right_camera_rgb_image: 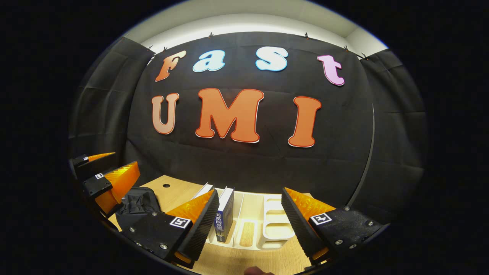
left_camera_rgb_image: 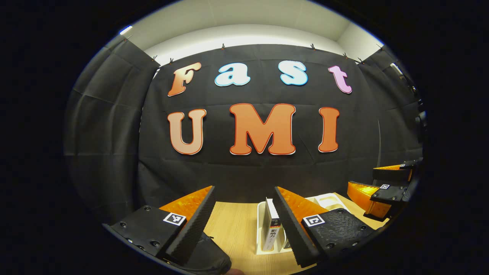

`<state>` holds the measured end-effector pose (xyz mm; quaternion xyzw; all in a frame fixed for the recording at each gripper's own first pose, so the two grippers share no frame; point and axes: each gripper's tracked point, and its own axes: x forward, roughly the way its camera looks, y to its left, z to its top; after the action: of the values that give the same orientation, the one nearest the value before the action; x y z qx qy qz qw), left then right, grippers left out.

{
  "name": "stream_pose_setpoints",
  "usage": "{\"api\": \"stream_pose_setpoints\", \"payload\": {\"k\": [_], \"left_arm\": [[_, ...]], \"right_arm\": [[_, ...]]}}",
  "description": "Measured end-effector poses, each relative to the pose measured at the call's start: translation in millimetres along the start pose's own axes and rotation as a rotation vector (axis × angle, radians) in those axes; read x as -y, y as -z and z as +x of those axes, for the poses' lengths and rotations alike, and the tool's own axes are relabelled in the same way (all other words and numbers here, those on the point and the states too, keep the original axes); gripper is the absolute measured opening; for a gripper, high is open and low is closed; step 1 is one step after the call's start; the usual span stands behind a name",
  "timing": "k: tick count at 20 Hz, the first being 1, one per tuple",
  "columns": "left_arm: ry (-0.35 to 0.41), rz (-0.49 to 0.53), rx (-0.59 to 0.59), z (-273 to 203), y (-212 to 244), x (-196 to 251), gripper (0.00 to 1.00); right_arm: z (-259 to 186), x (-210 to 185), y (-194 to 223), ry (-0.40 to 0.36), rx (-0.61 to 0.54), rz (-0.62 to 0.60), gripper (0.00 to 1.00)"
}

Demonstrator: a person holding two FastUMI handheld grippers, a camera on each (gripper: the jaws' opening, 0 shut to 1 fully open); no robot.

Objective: Open the schoolbag, grab two books from the bookshelf and put them into the schoolbag.

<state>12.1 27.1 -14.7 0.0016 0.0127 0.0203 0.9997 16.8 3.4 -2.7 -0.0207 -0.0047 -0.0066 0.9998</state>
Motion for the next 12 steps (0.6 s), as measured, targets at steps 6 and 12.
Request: {"api": "stream_pose_setpoints", "payload": {"k": [6,12], "left_arm": [[0.013,0.080,-0.050,-1,30,2,0.95],[0.043,0.209,-0.149,-6,80,-5,0.99]], "right_arm": [[2,5,4,0.005,-0.013,0.000,0.98],[7,12,6,0.045,-0.023,-0.011,0.98]]}}
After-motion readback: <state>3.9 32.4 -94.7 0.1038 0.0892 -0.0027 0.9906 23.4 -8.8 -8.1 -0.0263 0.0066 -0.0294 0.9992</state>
